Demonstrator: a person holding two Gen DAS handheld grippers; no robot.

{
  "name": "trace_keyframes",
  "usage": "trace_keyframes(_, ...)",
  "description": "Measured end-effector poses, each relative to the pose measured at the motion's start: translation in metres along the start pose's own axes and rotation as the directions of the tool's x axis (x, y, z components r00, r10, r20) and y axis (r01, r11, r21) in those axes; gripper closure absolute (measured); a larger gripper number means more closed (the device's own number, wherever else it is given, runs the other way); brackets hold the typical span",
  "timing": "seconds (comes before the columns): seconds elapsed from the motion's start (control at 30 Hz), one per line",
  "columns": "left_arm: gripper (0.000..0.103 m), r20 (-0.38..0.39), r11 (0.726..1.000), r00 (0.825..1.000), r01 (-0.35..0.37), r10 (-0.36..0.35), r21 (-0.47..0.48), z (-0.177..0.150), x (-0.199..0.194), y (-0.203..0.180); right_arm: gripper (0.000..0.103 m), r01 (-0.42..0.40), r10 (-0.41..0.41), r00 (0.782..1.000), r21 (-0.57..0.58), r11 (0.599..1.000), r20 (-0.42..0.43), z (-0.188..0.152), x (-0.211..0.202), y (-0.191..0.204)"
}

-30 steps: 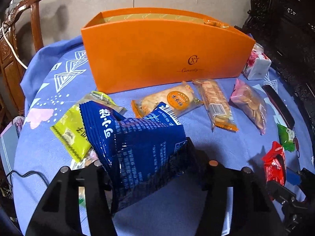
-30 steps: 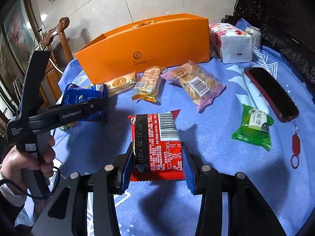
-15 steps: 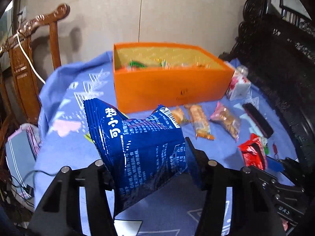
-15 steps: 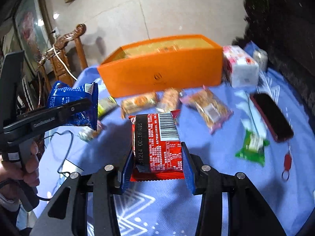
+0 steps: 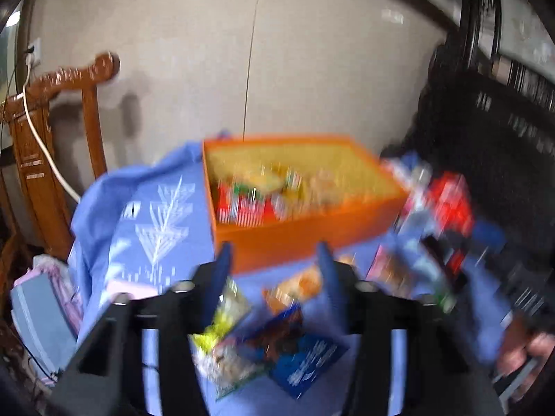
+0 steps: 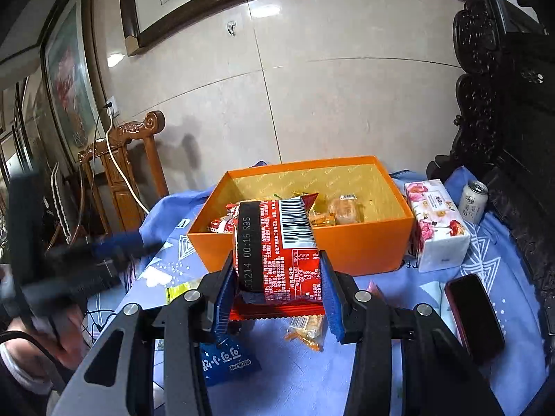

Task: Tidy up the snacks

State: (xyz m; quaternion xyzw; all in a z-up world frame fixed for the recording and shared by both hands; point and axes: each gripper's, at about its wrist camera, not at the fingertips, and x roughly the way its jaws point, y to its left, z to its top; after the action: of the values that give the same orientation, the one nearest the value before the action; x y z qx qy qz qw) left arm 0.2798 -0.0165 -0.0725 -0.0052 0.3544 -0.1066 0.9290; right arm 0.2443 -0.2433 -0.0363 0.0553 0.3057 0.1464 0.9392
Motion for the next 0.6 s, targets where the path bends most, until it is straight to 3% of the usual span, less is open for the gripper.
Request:
trace_keyframes(0.1, 0.034, -0.116, 0.999, 0.993, 0.022, -0.019, 0.023, -0.032, 0.031, -0.014, 0.058, -0.006, 0.007, 1.0, 0.025, 1.0, -0.029, -0.011, 0.002, -0.002)
trace_keyframes(0.23, 0.016, -0.236, 0.998, 0.971, -0.032, 0.043, 0.049, -0.063, 0.078, -0.03, 0.058, 0.013, -0.012, 0.999, 0.03, 0.999, -0.05, -0.025, -0.001, -0.003)
trace_keyframes(0.3, 0.013, -0.302, 0.998, 0.952, -0.039, 0.054, 0.053, -0.073, 0.099, -0.035, 0.058, 0.033, -0.031, 0.998, 0.02, 0.999, -0.056, -0.031, -0.002, -0.003)
trace_keyframes(0.43, 0.004, -0.321, 0.995, 0.944, -0.048, 0.075, 0.09, -0.084, 0.116, -0.039, 0.058, 0.057, -0.056, 0.996, 0.004, 0.998, -0.076, -0.045, -0.001, -0.006)
trace_keyframes(0.47, 0.005, -0.328, 0.996, 0.943, -0.022, 0.047, 0.081, -0.088, 0.117, -0.038, 0.058, 0.055, -0.055, 0.995, 0.009, 0.998, -0.082, -0.051, 0.0, -0.007)
trace_keyframes(0.53, 0.026, -0.339, 0.996, 0.94, 0.055, -0.03, 0.065, -0.099, 0.117, -0.034, 0.058, 0.057, -0.054, 0.993, 0.032, 0.998, -0.101, -0.063, 0.002, -0.011)
trace_keyframes(0.57, 0.032, -0.317, 0.995, 0.948, 0.058, -0.029, 0.084, -0.104, 0.113, -0.035, 0.058, 0.056, -0.05, 0.992, 0.05, 0.997, -0.114, -0.07, 0.003, -0.014)
trace_keyframes(0.6, 0.044, -0.307, 0.993, 0.951, 0.072, -0.039, 0.097, -0.107, 0.108, -0.036, 0.058, 0.061, -0.052, 0.991, 0.062, 0.996, -0.125, -0.076, 0.003, -0.016)
